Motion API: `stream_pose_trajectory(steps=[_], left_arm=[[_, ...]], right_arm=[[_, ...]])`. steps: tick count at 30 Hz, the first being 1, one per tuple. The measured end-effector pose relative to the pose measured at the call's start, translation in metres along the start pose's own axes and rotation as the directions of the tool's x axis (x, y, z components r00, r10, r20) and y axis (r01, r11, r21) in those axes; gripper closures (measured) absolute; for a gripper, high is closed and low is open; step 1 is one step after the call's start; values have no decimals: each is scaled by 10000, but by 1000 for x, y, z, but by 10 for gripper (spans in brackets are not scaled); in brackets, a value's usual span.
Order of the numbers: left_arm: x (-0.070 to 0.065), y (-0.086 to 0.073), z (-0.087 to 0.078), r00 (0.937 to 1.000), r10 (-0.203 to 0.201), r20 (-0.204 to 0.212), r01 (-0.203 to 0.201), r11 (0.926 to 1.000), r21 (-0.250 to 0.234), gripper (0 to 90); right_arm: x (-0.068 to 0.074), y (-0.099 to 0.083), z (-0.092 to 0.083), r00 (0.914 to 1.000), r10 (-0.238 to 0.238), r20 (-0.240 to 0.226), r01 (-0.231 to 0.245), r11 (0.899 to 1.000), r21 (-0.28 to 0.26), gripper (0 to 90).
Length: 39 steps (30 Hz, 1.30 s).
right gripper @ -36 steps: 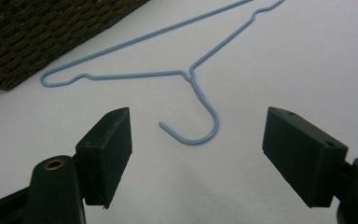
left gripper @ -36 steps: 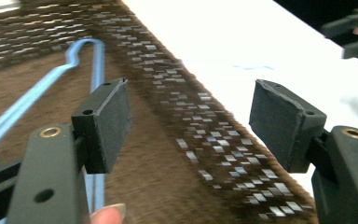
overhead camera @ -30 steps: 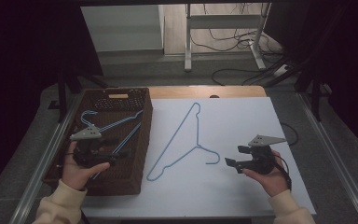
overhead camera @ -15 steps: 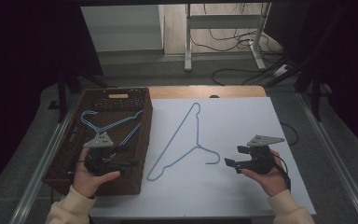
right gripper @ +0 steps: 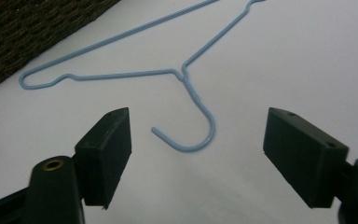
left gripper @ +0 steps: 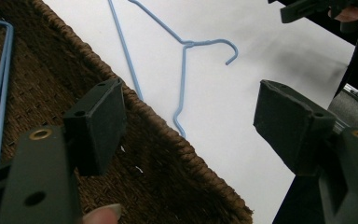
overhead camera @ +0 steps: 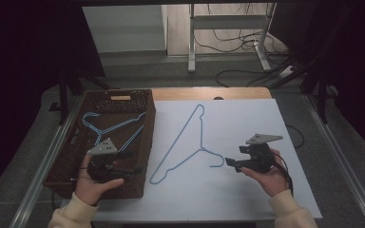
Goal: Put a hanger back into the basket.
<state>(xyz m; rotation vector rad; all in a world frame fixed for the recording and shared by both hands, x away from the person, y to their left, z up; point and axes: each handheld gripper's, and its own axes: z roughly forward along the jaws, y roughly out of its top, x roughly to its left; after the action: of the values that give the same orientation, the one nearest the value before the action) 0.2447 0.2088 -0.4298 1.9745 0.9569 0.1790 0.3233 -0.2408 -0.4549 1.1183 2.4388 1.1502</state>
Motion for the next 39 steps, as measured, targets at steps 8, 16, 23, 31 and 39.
stream_pose_trajectory(steps=[8, 16, 23, 31, 39], left_arm=[[-3, 0, 0, 10000, 69, 57, -70, 10000, 25, 252], [-9, -1, 5, 9997, 204, 165, -206, 9997, 143, 248], [-13, -1, 7, 9993, 293, 250, -298, 9994, 185, 249], [-13, -1, 8, 9993, 274, 247, -279, 9994, 221, 249], [-13, -1, 8, 9993, 288, 220, -293, 9993, 248, 249]], right_arm=[[5, 18, 24, 9994, -210, -275, 235, 9953, 944, 504], [7, 25, 63, 9984, -472, -324, 538, 9669, 2493, 832], [7, 23, 82, 9977, -604, -317, 676, 9410, 3317, 899], [7, 21, 83, 9971, -708, -270, 757, 9329, 3521, 899], [6, 17, 85, 9964, -811, -248, 844, 9173, 3891, 899]])
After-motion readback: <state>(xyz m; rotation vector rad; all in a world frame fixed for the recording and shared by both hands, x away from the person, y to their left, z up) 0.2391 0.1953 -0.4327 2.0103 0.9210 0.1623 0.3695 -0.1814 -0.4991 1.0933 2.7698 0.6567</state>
